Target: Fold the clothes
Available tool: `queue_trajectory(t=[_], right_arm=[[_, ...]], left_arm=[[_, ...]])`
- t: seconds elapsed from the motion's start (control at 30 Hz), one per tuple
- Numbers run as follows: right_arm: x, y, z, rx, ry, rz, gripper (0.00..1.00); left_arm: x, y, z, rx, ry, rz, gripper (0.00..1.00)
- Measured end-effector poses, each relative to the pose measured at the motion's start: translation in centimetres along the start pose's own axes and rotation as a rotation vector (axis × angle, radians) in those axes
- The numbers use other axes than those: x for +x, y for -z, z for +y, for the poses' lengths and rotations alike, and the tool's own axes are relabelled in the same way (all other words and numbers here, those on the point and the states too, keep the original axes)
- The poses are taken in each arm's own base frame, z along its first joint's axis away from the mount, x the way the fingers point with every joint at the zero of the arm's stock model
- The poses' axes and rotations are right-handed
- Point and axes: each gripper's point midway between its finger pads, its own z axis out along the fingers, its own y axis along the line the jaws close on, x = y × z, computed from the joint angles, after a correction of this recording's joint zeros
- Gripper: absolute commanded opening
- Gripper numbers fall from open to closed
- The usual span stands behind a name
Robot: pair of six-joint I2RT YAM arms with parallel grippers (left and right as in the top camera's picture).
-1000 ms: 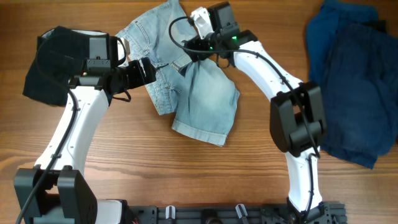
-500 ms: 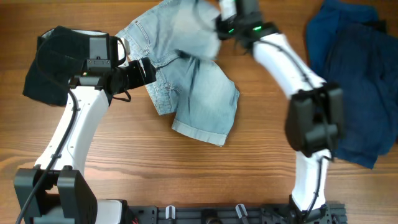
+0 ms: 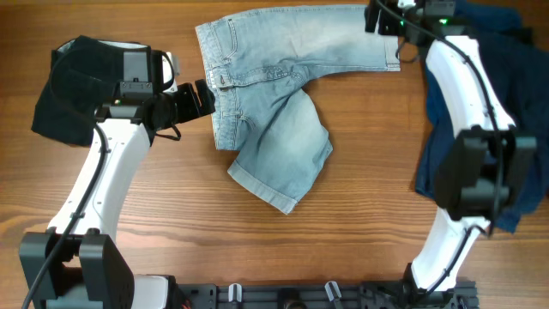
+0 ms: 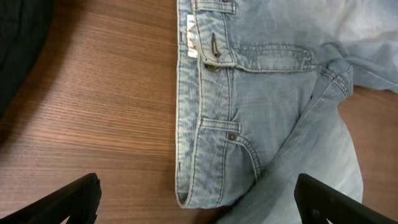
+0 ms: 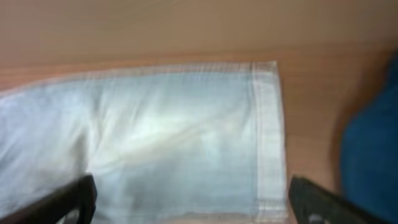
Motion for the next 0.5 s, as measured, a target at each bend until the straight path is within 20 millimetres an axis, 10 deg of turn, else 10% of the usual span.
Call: queue_trajectory(t=[0.1, 0.2, 0.4, 0.5], right_arm=[[2.9, 7.7, 4.8, -0.168, -0.031, 0.160, 1.00], [6.2, 10.8, 12.1, -0.261, 0.066, 0.267, 1.00], [13.5, 11.8, 26.6, -0.172, 0.093, 0.320, 1.00], [18.4, 8.2, 30.0, -0.094, 0.044, 0.382, 1.00]], left_arm=[[-0.6, 0.2, 0.8, -0.011, 0.019, -0.016, 1.00], [-2.3, 1.6, 4.2, -0.046, 0.144, -0.070, 1.00], [-3.5, 4.5, 12.6, -0.141, 0.477, -0.140, 1.00], [-2.6, 4.7, 13.7, -0.161, 0.521, -0.113, 1.00]])
